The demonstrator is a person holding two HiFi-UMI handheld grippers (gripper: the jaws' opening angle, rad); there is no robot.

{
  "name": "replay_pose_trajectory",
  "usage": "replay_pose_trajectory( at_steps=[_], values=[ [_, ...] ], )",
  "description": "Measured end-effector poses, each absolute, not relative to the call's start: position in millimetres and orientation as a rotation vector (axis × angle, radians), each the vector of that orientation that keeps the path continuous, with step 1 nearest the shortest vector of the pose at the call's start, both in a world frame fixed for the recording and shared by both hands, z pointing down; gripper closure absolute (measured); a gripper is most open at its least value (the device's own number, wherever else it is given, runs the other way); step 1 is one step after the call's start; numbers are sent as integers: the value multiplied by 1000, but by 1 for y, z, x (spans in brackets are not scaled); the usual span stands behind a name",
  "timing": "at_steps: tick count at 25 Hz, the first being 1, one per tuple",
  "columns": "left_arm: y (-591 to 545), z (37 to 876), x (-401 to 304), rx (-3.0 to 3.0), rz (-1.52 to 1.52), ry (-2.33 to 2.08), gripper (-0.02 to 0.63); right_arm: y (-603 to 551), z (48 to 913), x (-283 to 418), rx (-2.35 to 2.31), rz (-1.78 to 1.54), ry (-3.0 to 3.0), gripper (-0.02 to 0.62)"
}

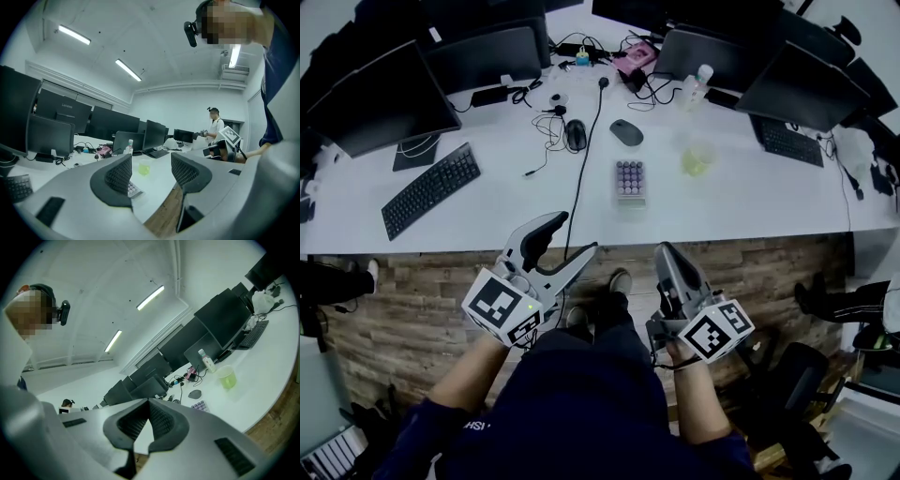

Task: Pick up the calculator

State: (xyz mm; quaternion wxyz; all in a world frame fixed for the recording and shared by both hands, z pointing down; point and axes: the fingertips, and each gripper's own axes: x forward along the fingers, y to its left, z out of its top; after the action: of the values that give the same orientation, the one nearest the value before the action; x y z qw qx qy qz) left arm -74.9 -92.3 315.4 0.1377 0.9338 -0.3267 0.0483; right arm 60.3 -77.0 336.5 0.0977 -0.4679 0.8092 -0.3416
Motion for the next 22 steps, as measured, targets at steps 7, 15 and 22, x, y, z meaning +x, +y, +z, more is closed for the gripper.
replay_pose_trajectory(
  at_steps=[7,15,22],
  values=[
    [-125,324,-58,2668,164,-981,327,-115,343,76,-1345,-1042,2420,592],
    [-162,331,-35,2626,185,-1032,327,-155,351,102,-1304,-1085,2444,592],
    [-192,341,-17,2576,211,-1094,327,-192,361,123,-1249,-1123,2476,592]
  ],
)
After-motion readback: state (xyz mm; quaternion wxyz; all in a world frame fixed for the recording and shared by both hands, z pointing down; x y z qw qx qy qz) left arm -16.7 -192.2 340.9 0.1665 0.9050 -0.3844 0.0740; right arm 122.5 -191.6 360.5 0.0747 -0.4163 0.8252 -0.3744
